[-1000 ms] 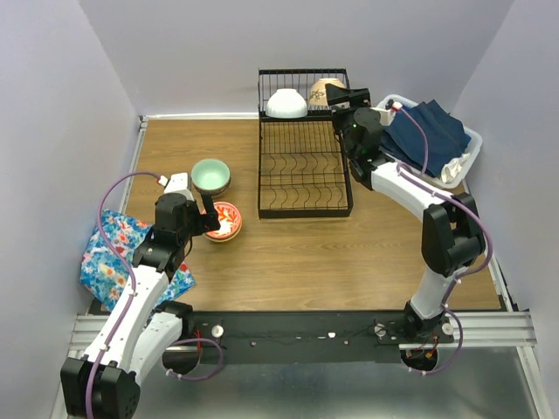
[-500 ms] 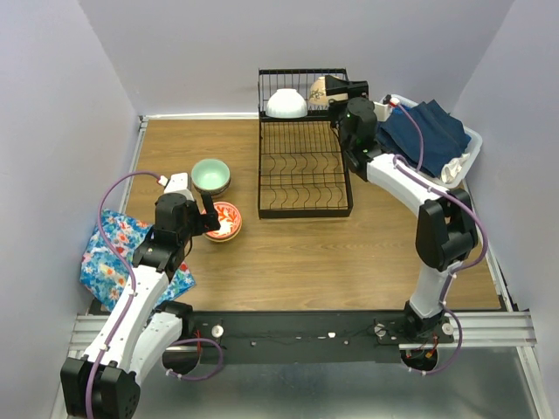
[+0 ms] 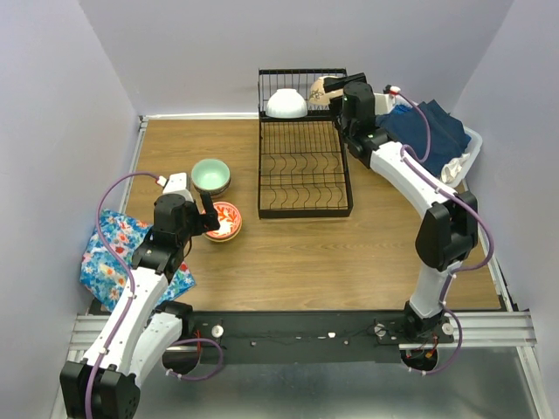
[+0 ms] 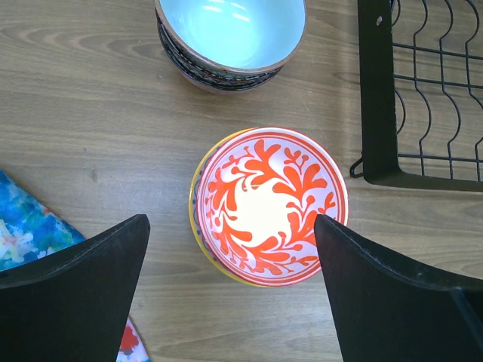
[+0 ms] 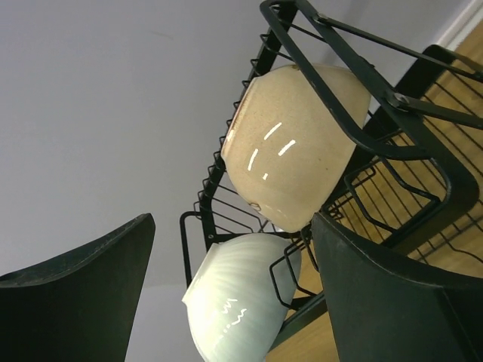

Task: Unload the bowls from the dish rack

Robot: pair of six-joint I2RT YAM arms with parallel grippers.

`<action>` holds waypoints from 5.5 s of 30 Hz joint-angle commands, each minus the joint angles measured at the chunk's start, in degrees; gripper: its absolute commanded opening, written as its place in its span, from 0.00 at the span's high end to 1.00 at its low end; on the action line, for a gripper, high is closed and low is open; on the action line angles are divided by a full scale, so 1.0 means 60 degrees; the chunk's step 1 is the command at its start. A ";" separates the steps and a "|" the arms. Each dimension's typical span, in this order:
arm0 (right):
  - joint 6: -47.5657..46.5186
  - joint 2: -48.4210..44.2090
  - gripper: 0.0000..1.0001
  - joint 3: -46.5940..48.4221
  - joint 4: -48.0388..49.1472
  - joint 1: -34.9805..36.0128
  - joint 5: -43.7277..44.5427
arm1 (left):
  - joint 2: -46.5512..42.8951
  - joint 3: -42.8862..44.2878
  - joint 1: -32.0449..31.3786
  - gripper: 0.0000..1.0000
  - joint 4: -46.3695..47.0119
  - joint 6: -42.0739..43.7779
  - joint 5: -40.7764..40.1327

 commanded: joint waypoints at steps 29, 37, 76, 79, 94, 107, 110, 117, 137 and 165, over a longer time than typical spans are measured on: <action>0.0250 0.2186 0.07 0.5014 -0.5632 0.0058 0.0074 | -0.0604 -0.0148 -0.0074 0.01 0.0216 0.0087 -0.0359; 0.0426 0.2260 0.07 0.5133 -0.5912 0.0058 -0.0072 | -0.0648 -0.0162 -0.0089 0.01 0.0230 0.0087 -0.0359; -0.0569 0.1338 0.14 0.0403 0.2025 0.0087 0.1041 | -0.0619 -0.0162 -0.0177 0.01 0.0186 0.0160 -0.0535; -0.1066 0.1308 0.17 0.0036 0.3050 0.0087 0.0866 | -0.0619 -0.0162 -0.0177 0.01 0.0215 0.0189 -0.0520; -0.1918 0.1703 0.27 -0.0581 0.5909 0.0072 0.0367 | -0.0707 -0.0162 -0.0177 0.01 0.0172 0.0219 -0.0608; -0.1464 0.2348 0.35 -0.0024 0.5617 -0.0001 0.0704 | -0.0648 -0.0162 -0.0163 0.01 0.0157 0.0262 -0.0667; -0.1244 0.2333 0.36 0.0078 0.5048 -0.0001 0.0879 | -0.0604 -0.0162 -0.0162 0.01 0.0142 0.0248 -0.0681; -0.1069 0.2450 0.39 -0.0082 0.5396 -0.0162 0.0895 | -0.0545 -0.0148 -0.0104 0.01 0.0128 0.0248 -0.0681; -0.0702 0.2729 0.76 -0.0302 0.7709 -0.0469 -0.0321 | -0.0443 -0.0148 -0.0031 0.01 0.0142 0.0262 -0.0623; -0.5499 0.1235 0.67 0.1323 0.1870 -0.0938 -0.1785 | -0.0443 -0.0162 -0.0001 0.01 0.0157 0.0292 -0.0593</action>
